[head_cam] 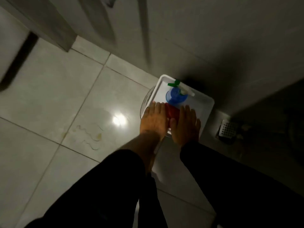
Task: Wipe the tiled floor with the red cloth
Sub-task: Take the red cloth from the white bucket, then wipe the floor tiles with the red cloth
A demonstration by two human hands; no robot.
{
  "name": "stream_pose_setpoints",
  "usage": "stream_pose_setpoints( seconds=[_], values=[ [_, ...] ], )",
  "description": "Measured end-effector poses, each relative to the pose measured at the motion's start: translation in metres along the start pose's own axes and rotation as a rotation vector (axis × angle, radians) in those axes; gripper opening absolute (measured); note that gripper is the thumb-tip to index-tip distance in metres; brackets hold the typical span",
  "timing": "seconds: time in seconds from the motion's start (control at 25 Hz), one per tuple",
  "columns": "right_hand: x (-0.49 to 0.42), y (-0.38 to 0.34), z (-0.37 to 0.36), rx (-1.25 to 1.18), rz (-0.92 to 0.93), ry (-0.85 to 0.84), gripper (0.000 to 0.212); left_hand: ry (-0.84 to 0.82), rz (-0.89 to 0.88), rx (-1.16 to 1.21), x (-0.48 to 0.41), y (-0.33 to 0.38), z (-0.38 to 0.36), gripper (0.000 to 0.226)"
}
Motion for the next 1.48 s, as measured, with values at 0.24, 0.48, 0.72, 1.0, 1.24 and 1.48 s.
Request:
stream_pose_setpoints(
  seconds=[0.24, 0.48, 0.72, 1.0, 1.24, 1.48],
  values=[
    [-0.073, 0.028, -0.074, -0.629, -0.545, -0.171, 0.081, -0.07, 0.41, 0.136, -0.081, 0.009, -0.065, 0.057],
    [-0.065, 0.032, -0.079, -1.536, -0.702, 0.015, 0.007, -0.081, 0.446, 0.432, -0.098, -0.002, -0.071, 0.041],
    [-0.011, -0.026, -0.032, -1.443, -0.362, 0.041, 0.043, -0.022, 0.509, 1.38, -0.018, -0.06, -0.037, 0.017],
    [0.074, -0.171, -0.09, -1.472, -0.4, -0.689, 0.045, 0.121, 0.626, 1.532, 0.094, -0.224, -0.056, 0.019],
    [0.062, -0.288, -0.233, -1.012, -0.062, -0.661, 0.049, 0.268, 1.003, 1.226, 0.14, -0.413, -0.192, 0.069],
    [-0.034, -0.403, -0.388, -0.368, 0.691, -0.385, 0.063, 0.41, 1.156, 0.601, 0.11, -0.595, -0.328, 0.091]
  ],
)
Point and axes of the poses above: each hand's wrist, its own x-axis away from the middle knuckle, its own z-axis out of the back of the hand, y = z × x, the point moved 3 cm from there along -x, towards the middle knuckle, and after that the axes turned 6 degrees about z, right-handed, at the moved point
